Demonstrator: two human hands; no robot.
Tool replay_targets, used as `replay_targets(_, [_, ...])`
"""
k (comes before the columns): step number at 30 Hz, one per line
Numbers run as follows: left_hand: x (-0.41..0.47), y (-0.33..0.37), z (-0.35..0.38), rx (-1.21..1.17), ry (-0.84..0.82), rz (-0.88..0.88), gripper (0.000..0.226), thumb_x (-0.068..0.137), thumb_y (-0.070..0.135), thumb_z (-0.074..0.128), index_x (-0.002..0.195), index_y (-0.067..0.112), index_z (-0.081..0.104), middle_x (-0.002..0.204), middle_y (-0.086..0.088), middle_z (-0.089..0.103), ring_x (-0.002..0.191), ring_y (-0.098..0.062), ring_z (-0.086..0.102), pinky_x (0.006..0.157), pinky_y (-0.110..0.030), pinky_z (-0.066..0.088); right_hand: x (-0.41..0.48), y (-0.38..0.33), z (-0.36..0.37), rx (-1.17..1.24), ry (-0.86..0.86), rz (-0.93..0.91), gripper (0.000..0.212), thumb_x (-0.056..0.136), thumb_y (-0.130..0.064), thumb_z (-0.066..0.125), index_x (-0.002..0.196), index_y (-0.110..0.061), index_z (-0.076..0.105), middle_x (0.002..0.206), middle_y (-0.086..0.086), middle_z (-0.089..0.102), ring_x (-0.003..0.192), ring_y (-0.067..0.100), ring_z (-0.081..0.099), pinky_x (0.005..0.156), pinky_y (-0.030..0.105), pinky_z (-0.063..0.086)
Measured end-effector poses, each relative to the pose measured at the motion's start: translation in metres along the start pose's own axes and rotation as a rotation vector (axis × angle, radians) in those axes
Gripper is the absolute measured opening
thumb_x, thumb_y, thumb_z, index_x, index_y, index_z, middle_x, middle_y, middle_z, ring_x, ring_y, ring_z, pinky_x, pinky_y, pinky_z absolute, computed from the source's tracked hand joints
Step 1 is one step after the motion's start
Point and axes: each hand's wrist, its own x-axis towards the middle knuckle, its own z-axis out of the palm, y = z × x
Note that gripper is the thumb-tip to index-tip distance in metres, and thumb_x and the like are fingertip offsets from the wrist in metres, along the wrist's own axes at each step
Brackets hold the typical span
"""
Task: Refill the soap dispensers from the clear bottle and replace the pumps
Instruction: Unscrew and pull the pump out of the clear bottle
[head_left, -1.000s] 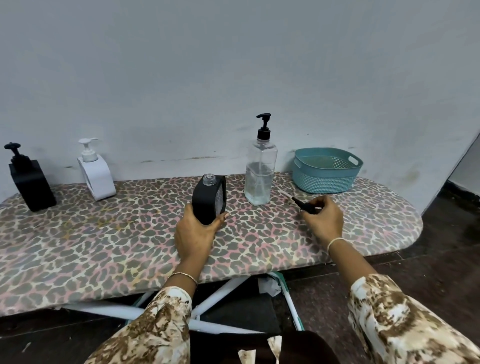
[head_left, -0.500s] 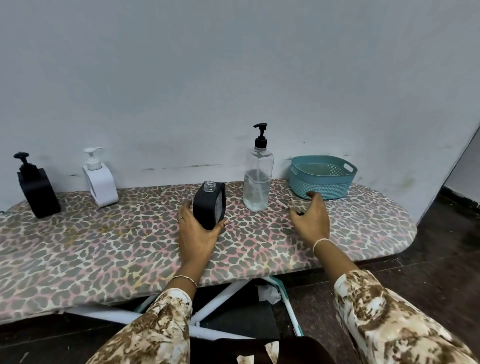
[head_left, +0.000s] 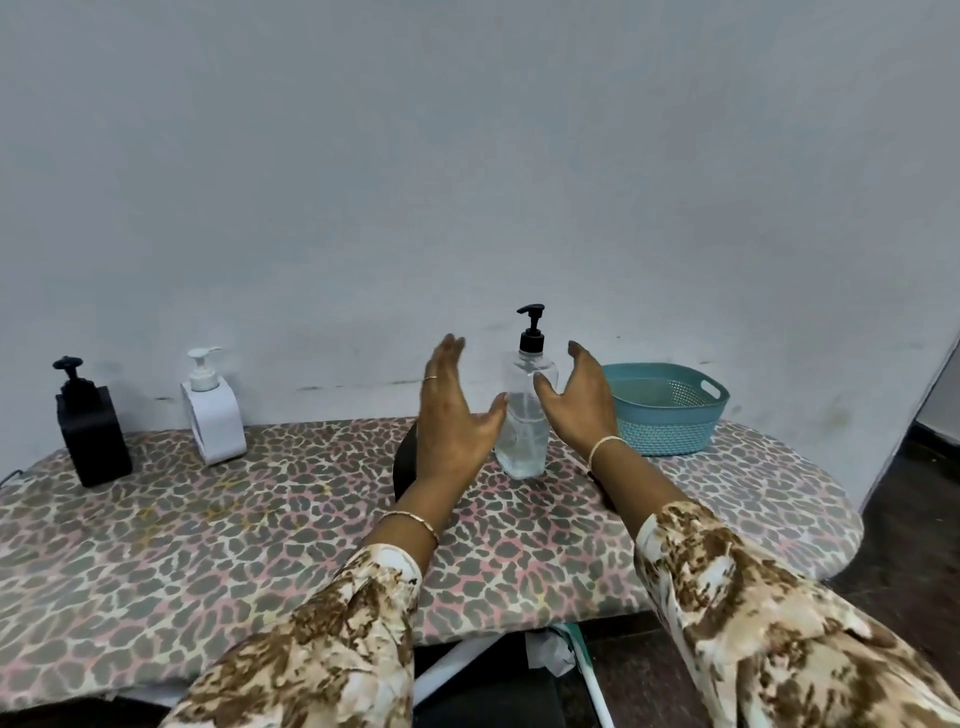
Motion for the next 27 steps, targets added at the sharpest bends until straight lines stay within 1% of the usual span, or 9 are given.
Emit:
replay_targets(4, [0.018, 0.011, 0.033, -0.037, -0.218, -0.078, 0.089, 0.079, 0.024, 0.076, 0.149, 0.012, 0.024, 0.156, -0.006, 0.026, 0.144, -0.018, 0.024, 0.115, -0.025, 0.023, 0.028, -0.003, 0.01, 0.054, -0.03, -0.006, 0.062, 0.09, -0.038, 0.061, 0.14, -0.007, 0.042, 0.141, 0.01, 0.05, 0.129, 0.025, 0.046, 0.106, 0.038, 0.039])
replay_targets(7, [0.029, 0.008, 0.053, -0.016, -0.387, -0.228, 0.104, 0.076, 0.028, 0.08, 0.152, 0.009, 0.012, 0.159, -0.009, 0.017, 0.147, -0.023, 0.016, 0.118, -0.035, 0.023, 0.042, -0.003, 0.017, 0.095, -0.009, 0.003, 0.059, 0.085, -0.042, 0.067, 0.132, -0.009, 0.053, 0.13, 0.007, 0.059, 0.119, 0.024, 0.056, 0.099, 0.04, 0.045])
replay_targets(9, [0.033, 0.003, 0.064, -0.005, -0.439, -0.272, 0.11, 0.074, 0.03, 0.082, 0.153, 0.009, 0.009, 0.16, -0.009, 0.015, 0.148, -0.024, 0.014, 0.118, -0.038, 0.023, 0.049, -0.001, 0.022, 0.109, 0.012, -0.007, 0.052, 0.082, -0.042, 0.071, 0.124, -0.012, 0.059, 0.123, 0.005, 0.063, 0.112, 0.022, 0.059, 0.094, 0.037, 0.047])
replay_targets(12, [0.04, -0.007, 0.076, -0.061, -0.388, -0.309, 0.109, 0.057, 0.043, 0.085, 0.145, 0.018, 0.028, 0.148, -0.004, 0.04, 0.138, -0.022, 0.036, 0.11, -0.043, 0.039, 0.055, 0.0, 0.028, 0.121, 0.045, -0.028, 0.043, 0.078, -0.044, 0.074, 0.109, -0.015, 0.066, 0.107, 0.001, 0.067, 0.102, 0.017, 0.062, 0.086, 0.034, 0.049])
replay_targets(14, [0.044, -0.008, 0.084, -0.075, -0.342, -0.326, 0.092, 0.052, 0.043, 0.08, 0.132, 0.021, 0.04, 0.129, 0.001, 0.056, 0.123, -0.02, 0.052, 0.098, -0.042, 0.049, 0.057, 0.0, 0.03, 0.122, 0.076, -0.023, 0.042, 0.075, -0.046, 0.076, 0.102, -0.015, 0.067, 0.101, 0.0, 0.069, 0.095, 0.016, 0.063, 0.082, 0.032, 0.05])
replay_targets(17, [0.049, -0.003, 0.087, -0.059, -0.263, -0.309, 0.073, 0.064, 0.041, 0.074, 0.128, 0.02, 0.045, 0.121, 0.0, 0.059, 0.114, -0.021, 0.056, 0.091, -0.04, 0.051, 0.057, -0.004, 0.03, 0.134, 0.144, -0.005, 0.039, 0.074, -0.049, 0.076, 0.093, -0.016, 0.07, 0.094, -0.001, 0.072, 0.087, 0.015, 0.065, 0.075, 0.029, 0.05])
replay_targets(20, [0.051, -0.004, 0.09, -0.061, -0.22, -0.311, 0.057, 0.071, 0.041, 0.072, 0.121, 0.023, 0.05, 0.109, 0.003, 0.064, 0.102, -0.02, 0.061, 0.082, -0.035, 0.052, 0.061, -0.004, 0.03, 0.191, 0.127, 0.02, 0.033, 0.075, -0.048, 0.075, 0.088, -0.017, 0.071, 0.089, -0.002, 0.073, 0.082, 0.014, 0.065, 0.07, 0.025, 0.048])
replay_targets(24, [0.05, -0.005, 0.087, -0.075, -0.2, -0.34, 0.058, 0.067, 0.04, 0.076, 0.118, 0.031, 0.05, 0.102, 0.01, 0.065, 0.094, -0.016, 0.063, 0.077, -0.03, 0.051, 0.069, -0.001, 0.031, 0.216, 0.021, -0.015, 0.028, 0.077, -0.043, 0.075, 0.089, -0.018, 0.073, 0.087, -0.004, 0.072, 0.082, 0.012, 0.066, 0.074, 0.027, 0.052])
replay_targets(27, [0.049, -0.006, 0.084, -0.075, -0.204, -0.348, 0.066, 0.062, 0.042, 0.081, 0.12, 0.034, 0.05, 0.099, 0.016, 0.062, 0.094, -0.011, 0.061, 0.079, -0.029, 0.051, 0.072, 0.004, 0.025, 0.431, -0.163, -0.01, 0.017, 0.081, -0.03, 0.075, 0.092, -0.016, 0.073, 0.088, -0.002, 0.073, 0.087, 0.011, 0.068, 0.086, 0.03, 0.053])
